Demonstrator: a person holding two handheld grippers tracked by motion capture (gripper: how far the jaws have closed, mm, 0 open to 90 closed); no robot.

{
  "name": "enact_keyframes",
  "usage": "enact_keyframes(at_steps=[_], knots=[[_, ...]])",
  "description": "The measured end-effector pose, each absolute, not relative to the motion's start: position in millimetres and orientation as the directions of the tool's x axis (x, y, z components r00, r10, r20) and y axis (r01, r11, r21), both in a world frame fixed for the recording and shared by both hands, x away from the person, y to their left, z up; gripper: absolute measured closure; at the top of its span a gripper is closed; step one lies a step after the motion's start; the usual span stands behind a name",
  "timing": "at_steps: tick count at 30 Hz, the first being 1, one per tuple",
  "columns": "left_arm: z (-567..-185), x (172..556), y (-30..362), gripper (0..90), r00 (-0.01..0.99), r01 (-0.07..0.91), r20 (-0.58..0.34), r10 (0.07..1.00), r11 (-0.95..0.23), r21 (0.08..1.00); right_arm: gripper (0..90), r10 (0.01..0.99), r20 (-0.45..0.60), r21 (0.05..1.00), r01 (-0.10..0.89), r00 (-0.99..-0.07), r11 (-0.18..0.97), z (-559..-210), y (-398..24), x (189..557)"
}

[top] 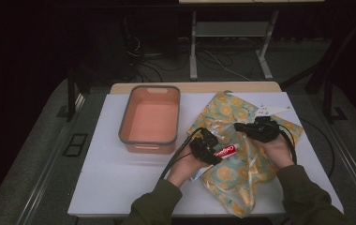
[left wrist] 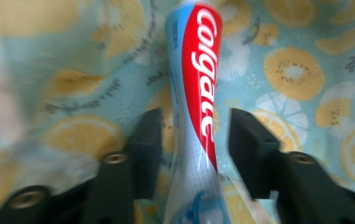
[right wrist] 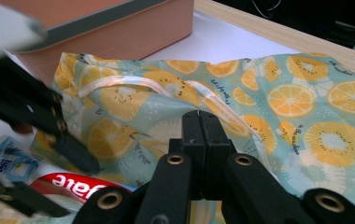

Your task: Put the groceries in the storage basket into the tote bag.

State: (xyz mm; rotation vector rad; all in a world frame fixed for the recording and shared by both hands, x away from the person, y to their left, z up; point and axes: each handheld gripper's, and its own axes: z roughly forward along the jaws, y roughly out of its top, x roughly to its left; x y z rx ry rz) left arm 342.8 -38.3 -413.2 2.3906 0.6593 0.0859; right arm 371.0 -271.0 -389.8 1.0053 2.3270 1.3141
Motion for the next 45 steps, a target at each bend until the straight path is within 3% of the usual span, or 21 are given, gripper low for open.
enact_keyframes(at_steps=[4,13,20,32,40,45], knots=[[-402,328,-15,40.3,0.883,0.402,-0.104,0.457,-0.625,0.669,90.0,0.692,0.086,0.833,0.433,-0.716,0.344,-390,-271,371],[-413,298,40,31.5,0.885,0.381,-0.099,0.454,-0.588,0.713,90.0,0.694,0.087,0.831,0.437,-0.715,0.345,-391,-271,371],[-426,304,35,26.4,0.879,0.413,-0.138,0.456,-0.587,0.696,90.0,0.692,0.082,0.827,0.436,-0.717,0.354,-392,-268,371],[-439,307,22,42.2,0.888,0.399,-0.088,0.452,-0.661,0.635,90.0,0.695,0.079,0.828,0.435,-0.715,0.354,-391,-270,371],[-429,307,20,61.3,0.886,0.390,-0.073,0.458,-0.649,0.653,90.0,0.695,0.081,0.828,0.437,-0.715,0.353,-391,-269,371],[-423,311,14,66.3,0.889,0.375,-0.055,0.454,-0.656,0.655,90.0,0.692,0.080,0.829,0.434,-0.717,0.353,-392,-268,371]])
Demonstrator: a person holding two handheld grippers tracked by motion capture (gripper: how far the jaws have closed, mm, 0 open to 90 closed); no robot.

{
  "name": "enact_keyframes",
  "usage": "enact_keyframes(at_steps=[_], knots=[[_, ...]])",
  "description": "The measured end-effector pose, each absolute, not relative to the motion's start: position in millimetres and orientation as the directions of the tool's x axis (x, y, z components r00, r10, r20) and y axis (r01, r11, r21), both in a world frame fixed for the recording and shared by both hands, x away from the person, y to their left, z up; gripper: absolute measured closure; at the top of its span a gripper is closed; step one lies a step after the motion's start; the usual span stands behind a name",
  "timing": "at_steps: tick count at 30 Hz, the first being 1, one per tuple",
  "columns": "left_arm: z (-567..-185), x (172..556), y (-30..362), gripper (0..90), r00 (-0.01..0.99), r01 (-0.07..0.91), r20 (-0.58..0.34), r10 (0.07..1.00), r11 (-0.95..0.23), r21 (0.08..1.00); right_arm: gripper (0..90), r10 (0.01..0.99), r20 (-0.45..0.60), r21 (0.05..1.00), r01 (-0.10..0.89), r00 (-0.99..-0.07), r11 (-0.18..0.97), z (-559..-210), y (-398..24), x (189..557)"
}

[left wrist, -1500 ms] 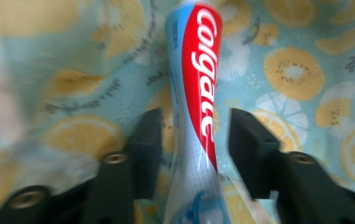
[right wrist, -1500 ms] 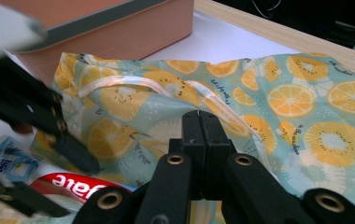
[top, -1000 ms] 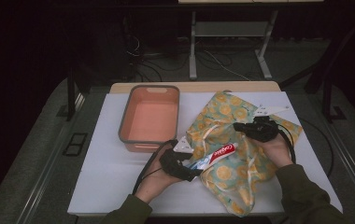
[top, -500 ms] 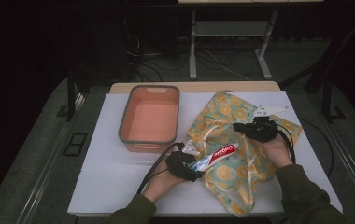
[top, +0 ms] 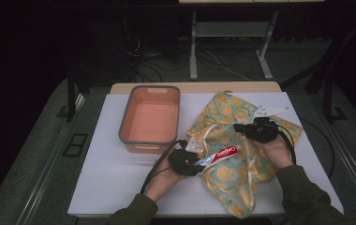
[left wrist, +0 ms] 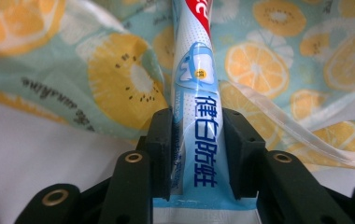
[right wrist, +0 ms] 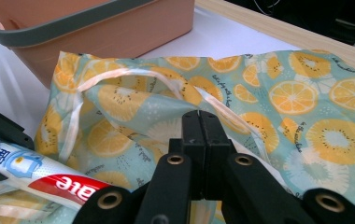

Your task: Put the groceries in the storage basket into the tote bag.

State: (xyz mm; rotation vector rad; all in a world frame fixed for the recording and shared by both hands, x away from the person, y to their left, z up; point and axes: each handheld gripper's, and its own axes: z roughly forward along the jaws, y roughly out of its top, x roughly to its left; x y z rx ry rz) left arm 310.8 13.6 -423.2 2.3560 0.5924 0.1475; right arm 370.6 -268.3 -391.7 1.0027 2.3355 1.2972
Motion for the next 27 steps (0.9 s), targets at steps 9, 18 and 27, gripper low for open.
enact_keyframes(at_steps=[9,18,27], knots=[[-407,326,-20,67.9,0.898,0.348,-0.041,0.438,-0.651,0.675,90.0,0.686,0.079,0.833,0.426,-0.723,0.353,-391,-268,370],[-403,347,-66,68.0,0.900,0.352,-0.067,0.430,-0.629,0.693,90.0,0.673,0.095,0.846,0.416,-0.734,0.334,-388,-268,369],[-424,360,-100,65.2,0.895,0.384,-0.127,0.428,-0.592,0.709,90.0,0.667,0.096,0.849,0.410,-0.738,0.332,-387,-267,368]])
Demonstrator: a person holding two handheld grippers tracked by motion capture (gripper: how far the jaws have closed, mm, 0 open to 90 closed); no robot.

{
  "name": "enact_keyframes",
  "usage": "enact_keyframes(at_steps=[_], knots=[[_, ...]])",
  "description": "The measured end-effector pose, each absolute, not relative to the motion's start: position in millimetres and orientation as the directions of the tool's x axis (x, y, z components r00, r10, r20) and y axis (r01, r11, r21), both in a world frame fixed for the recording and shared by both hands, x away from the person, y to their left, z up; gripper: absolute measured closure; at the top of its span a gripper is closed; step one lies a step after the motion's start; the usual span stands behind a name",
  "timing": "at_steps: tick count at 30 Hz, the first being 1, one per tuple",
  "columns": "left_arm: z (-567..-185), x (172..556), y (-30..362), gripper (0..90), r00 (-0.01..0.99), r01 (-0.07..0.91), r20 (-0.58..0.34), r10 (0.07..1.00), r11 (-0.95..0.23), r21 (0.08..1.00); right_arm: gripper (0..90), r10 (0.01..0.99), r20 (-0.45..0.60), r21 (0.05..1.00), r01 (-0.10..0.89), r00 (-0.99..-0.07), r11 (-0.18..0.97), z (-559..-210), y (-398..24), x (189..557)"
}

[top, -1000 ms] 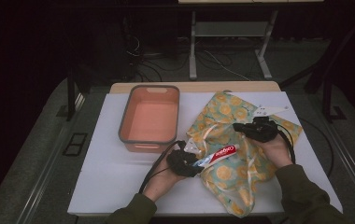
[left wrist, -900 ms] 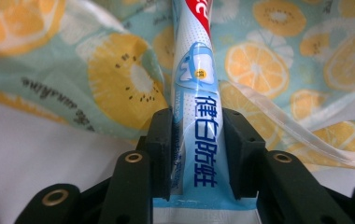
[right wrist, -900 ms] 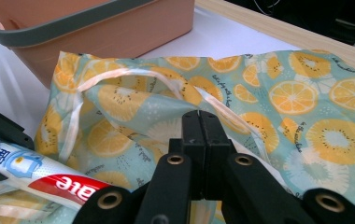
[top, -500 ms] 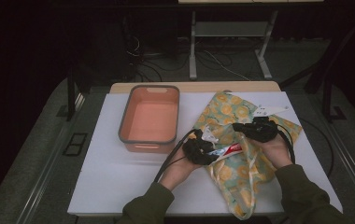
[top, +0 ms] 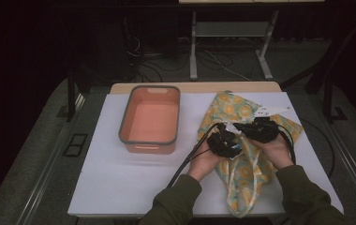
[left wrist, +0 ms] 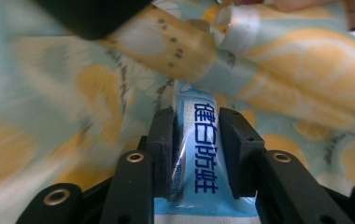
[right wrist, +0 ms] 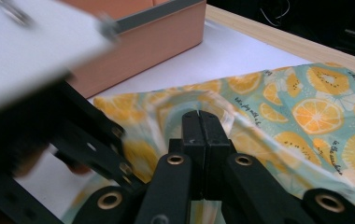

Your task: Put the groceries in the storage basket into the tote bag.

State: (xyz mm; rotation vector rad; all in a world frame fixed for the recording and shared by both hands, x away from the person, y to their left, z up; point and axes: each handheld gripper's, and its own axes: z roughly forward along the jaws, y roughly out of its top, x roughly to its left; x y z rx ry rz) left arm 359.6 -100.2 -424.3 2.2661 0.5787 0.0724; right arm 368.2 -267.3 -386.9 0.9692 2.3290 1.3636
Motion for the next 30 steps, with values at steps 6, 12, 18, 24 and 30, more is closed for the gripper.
enact_keyframes(at_steps=[6,12,18,24,30], knots=[[-423,359,-82,54.5,0.885,0.396,-0.152,0.440,-0.539,0.743,90.0,0.673,0.099,0.852,0.411,-0.733,0.323,-386,-271,369],[-406,345,-45,46.5,0.874,0.375,-0.087,0.477,-0.549,0.747,90.0,0.676,0.098,0.851,0.414,-0.730,0.324,-386,-271,369],[-415,343,-27,43.0,0.848,0.426,-0.100,0.520,-0.558,0.712,90.0,0.675,0.095,0.846,0.417,-0.731,0.332,-387,-269,368],[-440,348,-42,49.2,0.844,0.445,-0.094,0.529,-0.590,0.674,90.0,0.676,0.096,0.845,0.419,-0.731,0.332,-388,-270,368],[-440,348,-33,89.2,0.850,0.433,-0.087,0.520,-0.594,0.678,90.0,0.678,0.101,0.849,0.418,-0.729,0.324,-387,-275,368]])
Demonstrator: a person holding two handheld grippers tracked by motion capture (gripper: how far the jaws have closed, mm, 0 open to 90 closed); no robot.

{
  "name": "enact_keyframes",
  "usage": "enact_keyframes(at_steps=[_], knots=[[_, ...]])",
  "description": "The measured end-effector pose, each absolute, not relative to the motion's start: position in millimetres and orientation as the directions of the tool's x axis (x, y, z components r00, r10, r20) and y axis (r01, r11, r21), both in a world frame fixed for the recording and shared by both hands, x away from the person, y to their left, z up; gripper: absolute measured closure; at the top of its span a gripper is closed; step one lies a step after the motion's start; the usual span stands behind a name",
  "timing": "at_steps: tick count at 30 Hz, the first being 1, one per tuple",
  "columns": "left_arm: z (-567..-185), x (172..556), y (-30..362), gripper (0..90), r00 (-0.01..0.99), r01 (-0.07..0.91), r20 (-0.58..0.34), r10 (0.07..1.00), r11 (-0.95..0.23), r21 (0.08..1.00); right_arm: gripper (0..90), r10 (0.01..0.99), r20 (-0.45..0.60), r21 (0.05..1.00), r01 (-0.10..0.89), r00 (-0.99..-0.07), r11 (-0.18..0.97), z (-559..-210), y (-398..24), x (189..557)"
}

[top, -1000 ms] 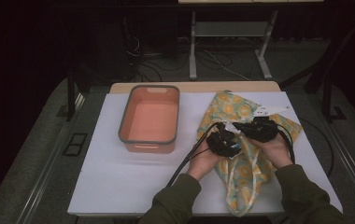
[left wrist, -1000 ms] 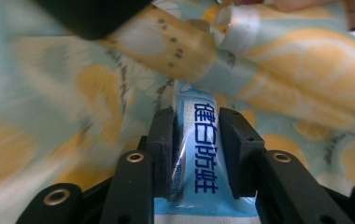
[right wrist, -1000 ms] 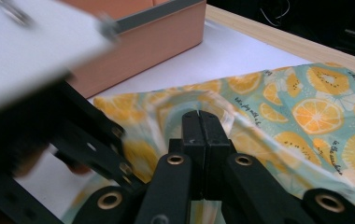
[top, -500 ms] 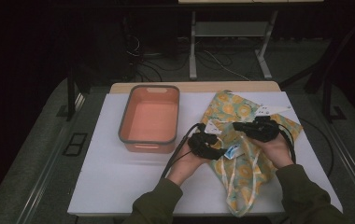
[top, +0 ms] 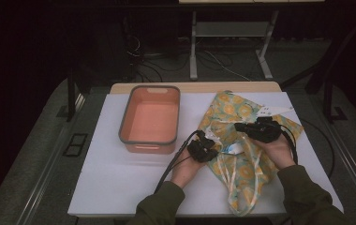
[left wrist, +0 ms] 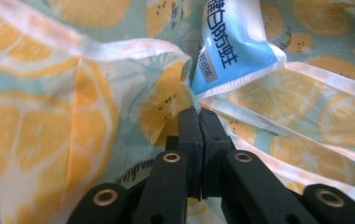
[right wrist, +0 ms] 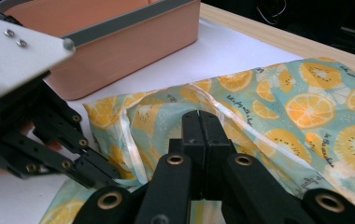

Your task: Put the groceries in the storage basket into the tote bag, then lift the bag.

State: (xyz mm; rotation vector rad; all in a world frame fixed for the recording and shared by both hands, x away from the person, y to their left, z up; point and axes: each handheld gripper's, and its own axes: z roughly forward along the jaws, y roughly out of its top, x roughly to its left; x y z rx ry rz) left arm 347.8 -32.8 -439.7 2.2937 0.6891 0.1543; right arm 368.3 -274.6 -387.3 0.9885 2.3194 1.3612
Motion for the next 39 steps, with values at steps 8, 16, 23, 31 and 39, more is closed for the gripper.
enact_keyframes(at_steps=[8,16,23,31,39], knots=[[-409,319,22,89.6,0.849,0.405,-0.121,0.515,-0.487,0.774,90.0,0.681,0.100,0.850,0.418,-0.725,0.321,-386,-276,367],[-416,310,43,89.6,0.837,0.418,-0.145,0.527,-0.446,0.792,72.4,0.685,0.116,0.834,0.445,-0.720,0.327,-389,-273,360],[-419,314,44,89.5,0.829,0.435,-0.160,0.536,-0.439,0.786,54.3,0.646,0.109,0.848,0.409,-0.756,0.336,-371,-286,321],[-421,316,45,89.5,0.824,0.450,-0.175,0.539,-0.435,0.780,47.5,0.526,0.146,0.803,0.411,-0.838,0.431,-383,-274,271],[-422,317,46,89.5,0.816,0.463,-0.188,0.546,-0.423,0.779,36.1,0.455,0.145,0.717,0.410,-0.878,0.564,-420,-249,244]])
